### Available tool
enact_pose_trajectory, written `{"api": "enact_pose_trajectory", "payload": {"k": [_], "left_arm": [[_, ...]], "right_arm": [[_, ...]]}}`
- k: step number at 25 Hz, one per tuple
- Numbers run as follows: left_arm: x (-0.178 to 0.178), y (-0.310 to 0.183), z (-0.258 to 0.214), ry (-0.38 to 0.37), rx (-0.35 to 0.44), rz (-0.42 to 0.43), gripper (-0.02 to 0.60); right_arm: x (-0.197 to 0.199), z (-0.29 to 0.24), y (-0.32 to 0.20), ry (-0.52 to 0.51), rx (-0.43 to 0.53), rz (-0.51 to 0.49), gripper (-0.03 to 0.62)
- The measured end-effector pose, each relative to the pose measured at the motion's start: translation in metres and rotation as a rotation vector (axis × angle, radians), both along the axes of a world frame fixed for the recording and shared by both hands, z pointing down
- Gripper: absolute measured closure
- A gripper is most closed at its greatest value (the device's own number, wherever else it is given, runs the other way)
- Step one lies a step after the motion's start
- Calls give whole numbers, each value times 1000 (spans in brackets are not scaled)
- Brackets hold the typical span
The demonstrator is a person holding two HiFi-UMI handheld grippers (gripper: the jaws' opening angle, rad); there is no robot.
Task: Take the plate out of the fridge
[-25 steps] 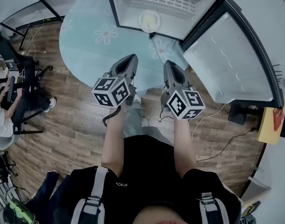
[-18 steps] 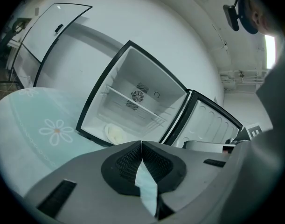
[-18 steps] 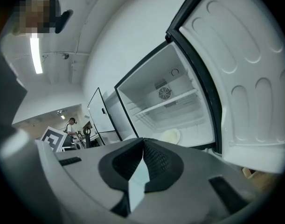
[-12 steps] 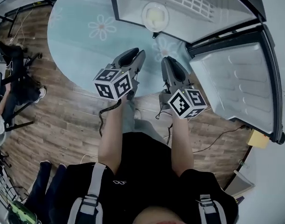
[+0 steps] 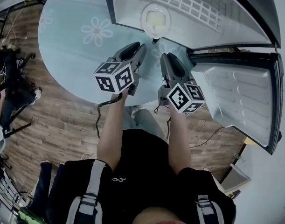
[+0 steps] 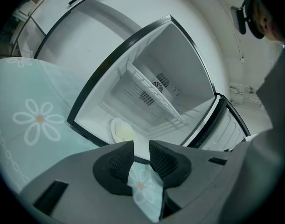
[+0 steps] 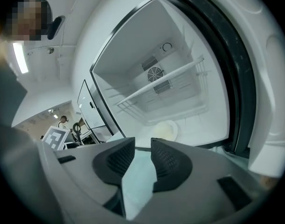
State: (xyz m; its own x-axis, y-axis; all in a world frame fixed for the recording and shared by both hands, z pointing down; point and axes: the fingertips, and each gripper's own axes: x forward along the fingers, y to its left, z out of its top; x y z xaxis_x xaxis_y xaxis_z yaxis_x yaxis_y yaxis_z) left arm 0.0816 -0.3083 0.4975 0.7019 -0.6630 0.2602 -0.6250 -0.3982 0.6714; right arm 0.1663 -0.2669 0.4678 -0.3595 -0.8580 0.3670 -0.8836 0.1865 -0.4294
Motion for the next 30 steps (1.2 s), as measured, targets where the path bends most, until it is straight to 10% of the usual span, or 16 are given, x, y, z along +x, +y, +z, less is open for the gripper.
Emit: {"api": "enact_pose_trajectory", "payload": {"k": [30], "left_arm": [[22,-71,51,-61,-93,-28,410]], "right_arm": [[38,62,-75,41,-119,66,457]]}}
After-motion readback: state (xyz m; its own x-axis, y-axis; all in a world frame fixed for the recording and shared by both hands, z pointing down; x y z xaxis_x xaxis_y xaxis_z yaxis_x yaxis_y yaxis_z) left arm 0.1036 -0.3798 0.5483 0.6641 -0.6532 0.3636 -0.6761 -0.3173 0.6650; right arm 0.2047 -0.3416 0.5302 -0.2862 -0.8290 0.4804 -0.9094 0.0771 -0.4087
